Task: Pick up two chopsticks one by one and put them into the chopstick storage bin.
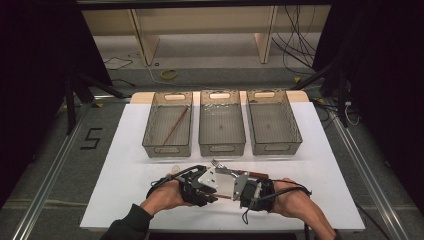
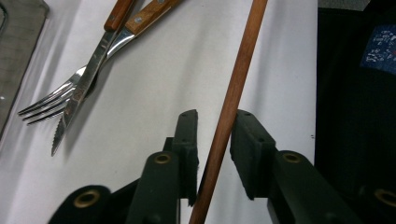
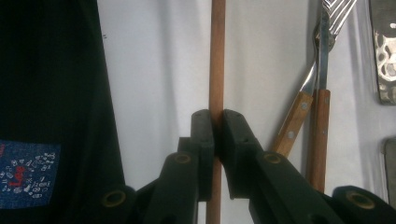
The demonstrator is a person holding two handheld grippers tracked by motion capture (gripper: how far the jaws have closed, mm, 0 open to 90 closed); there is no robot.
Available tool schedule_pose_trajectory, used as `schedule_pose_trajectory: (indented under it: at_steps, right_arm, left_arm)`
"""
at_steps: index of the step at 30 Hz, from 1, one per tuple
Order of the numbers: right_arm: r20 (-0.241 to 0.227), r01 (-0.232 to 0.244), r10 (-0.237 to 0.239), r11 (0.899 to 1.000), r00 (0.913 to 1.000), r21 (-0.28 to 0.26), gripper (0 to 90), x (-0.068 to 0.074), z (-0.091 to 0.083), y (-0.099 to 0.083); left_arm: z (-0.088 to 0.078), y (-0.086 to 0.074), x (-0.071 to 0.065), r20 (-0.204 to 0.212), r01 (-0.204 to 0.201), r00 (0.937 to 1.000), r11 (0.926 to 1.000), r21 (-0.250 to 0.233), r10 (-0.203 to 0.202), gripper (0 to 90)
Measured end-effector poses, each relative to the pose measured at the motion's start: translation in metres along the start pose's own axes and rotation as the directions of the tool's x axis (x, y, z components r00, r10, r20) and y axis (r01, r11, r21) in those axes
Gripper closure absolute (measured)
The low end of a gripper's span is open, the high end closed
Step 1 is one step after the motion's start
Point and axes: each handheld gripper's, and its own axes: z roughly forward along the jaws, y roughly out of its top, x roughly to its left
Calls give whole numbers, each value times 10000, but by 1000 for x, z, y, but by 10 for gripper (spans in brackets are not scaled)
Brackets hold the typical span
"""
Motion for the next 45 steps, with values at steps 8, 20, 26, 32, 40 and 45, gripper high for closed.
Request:
schedule_pose_trajectory:
  at_steps: [8, 20, 26, 32, 40, 45]
  right_arm:
    - [-249, 108, -109, 9999, 9996, -17, 836, 1, 2, -1]
    - [-210, -274, 262, 9980, 9994, -564, 652, -6, -10, -11]
    - [85, -1493, 1515, 9812, 9884, -1225, 528, -17, -17, -21]
    - [198, -2608, 2705, 9429, 9625, -2070, 446, -27, -23, -33]
    - [245, -3544, 3709, 9030, 9283, -2430, 385, -35, -18, -44]
    - [129, -3885, 4052, 8847, 9142, -2577, 367, -36, -12, -48]
  left_arm:
    - [3, -1, -3, 509, -402, 9980, 9988, 282, 387, 791]
    - [-7, -6, 2, 469, -180, 9987, 9998, 106, 175, 839]
    - [-16, -13, 12, 88, 409, 9991, 9990, -170, -408, 839]
    - [-24, -23, 26, -315, 1216, 9919, 9917, -420, -1230, 839]
    - [-39, -37, 44, -647, 2411, 9663, 9641, -1114, -2491, 839]
    - [-47, -44, 51, -913, 2960, 9464, 9451, -1385, -3098, 839]
